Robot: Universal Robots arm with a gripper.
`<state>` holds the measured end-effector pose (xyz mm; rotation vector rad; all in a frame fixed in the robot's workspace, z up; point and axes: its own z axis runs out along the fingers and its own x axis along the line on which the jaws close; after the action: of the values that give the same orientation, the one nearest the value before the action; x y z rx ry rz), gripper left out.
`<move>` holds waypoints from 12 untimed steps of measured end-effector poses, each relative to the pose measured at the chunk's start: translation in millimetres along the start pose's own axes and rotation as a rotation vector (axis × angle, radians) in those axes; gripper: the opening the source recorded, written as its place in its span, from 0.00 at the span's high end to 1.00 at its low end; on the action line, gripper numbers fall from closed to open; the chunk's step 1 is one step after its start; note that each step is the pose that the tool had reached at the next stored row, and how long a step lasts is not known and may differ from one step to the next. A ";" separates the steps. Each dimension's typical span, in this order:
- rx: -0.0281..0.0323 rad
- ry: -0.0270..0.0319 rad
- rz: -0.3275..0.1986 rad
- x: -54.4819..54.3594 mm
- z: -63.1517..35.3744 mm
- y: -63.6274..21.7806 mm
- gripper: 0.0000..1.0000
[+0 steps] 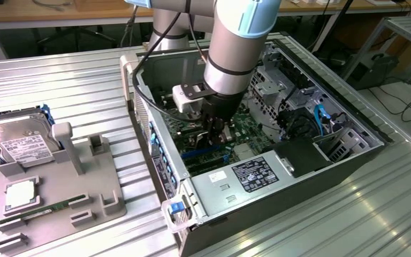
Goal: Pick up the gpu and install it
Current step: 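Insert the gpu into the slot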
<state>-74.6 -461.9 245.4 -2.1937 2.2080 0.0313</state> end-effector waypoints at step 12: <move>-0.0036 -0.0007 0.000 0.4 11.5 2.1 0.73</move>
<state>-76.6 -461.9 233.9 -2.1948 2.2097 0.0361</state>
